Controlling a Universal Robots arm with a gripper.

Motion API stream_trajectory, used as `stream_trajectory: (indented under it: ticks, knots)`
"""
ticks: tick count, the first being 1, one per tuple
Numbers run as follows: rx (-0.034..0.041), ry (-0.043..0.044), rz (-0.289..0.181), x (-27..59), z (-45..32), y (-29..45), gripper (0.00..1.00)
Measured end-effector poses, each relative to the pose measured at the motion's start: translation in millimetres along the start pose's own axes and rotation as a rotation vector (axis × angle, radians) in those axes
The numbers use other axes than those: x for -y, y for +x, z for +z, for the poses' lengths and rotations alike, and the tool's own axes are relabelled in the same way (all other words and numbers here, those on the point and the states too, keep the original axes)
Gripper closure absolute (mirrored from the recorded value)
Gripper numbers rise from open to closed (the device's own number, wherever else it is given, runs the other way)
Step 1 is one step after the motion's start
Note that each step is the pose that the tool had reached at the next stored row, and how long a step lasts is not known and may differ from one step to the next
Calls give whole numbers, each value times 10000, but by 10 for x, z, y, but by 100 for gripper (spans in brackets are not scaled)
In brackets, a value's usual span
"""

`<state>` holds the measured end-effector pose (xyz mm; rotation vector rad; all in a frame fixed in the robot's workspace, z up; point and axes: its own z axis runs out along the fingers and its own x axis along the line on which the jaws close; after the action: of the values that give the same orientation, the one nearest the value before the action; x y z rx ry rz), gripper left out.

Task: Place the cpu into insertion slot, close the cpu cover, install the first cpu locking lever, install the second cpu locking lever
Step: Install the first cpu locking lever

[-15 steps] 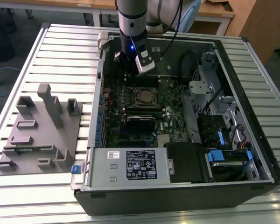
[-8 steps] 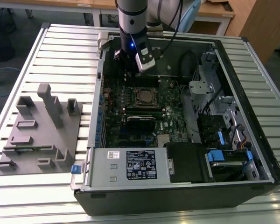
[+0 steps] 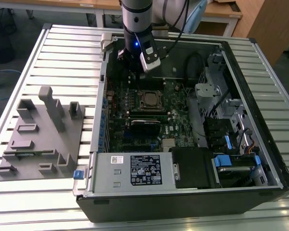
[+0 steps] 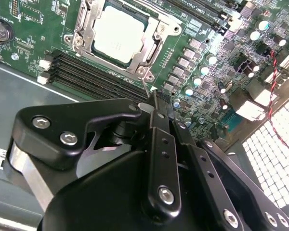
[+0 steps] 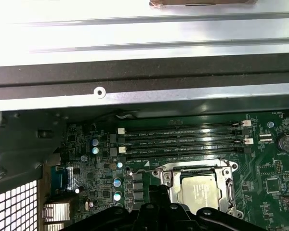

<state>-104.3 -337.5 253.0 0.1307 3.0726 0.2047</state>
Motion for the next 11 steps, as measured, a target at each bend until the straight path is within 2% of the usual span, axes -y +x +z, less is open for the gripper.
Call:
stream_trajectory:
  ticks: [2,6,11]
  knots:
    - [5,-13,0,1,-3,10,90]
    - [37,-123,1,8,-4,34,90]
    - [46,-132,1,12,-5,49,90]
